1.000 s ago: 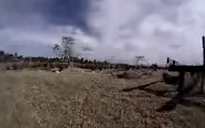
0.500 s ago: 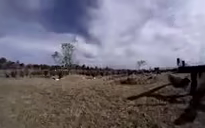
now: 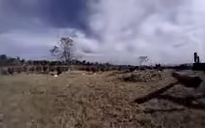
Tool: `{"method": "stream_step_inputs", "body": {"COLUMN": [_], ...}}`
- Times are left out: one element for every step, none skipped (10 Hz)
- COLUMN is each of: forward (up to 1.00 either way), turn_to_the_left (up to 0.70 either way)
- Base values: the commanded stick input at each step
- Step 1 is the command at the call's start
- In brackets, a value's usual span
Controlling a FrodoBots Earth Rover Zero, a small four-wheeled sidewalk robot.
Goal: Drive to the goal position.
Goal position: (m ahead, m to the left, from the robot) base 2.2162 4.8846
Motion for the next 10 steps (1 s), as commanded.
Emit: {"method": "stream_step_inputs", "body": {"forward": [0.70, 0.70, 0.70, 0.70, 0.70, 0.70, 0.70, 0.70, 0.70, 0.70], "turn_to_the_left": [0.00, 0.00, 0.00, 0.00, 0.00, 0.00, 0.00, 0.00, 0.00, 0.00]}}
